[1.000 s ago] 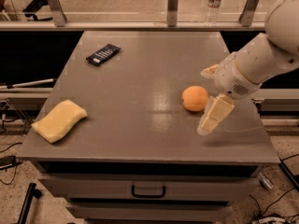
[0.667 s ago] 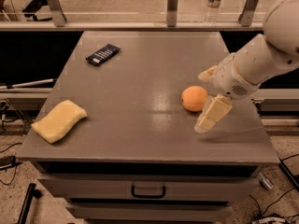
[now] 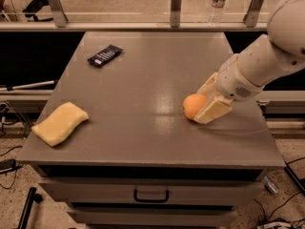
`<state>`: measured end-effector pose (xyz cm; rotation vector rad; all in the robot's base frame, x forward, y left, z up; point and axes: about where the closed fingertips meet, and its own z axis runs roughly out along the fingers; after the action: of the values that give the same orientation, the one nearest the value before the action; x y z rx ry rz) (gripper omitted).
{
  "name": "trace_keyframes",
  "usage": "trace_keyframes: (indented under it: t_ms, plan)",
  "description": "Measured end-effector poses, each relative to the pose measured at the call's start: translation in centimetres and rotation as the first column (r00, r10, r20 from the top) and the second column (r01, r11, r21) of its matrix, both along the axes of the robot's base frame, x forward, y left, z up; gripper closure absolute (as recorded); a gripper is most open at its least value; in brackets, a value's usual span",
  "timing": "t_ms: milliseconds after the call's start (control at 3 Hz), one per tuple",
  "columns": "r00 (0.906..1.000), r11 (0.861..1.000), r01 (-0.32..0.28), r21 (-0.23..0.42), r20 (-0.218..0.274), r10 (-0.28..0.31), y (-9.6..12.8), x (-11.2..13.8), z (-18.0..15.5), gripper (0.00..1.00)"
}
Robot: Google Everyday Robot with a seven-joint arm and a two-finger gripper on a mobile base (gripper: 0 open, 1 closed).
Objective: Move orange near rxbar blueberry
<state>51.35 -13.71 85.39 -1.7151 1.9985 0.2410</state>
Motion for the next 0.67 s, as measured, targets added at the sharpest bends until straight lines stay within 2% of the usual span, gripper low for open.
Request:
trace_keyframes:
  t_ms: [333, 667]
  plan:
    - [1.0000, 1.000, -0.002, -0.001, 0.001, 0.002, 0.13, -0.06, 0.04, 0.83]
    - [1.0000, 1.000, -0.005, -0.002, 0.001, 0.005, 0.25, -0.11, 0.09, 1.00]
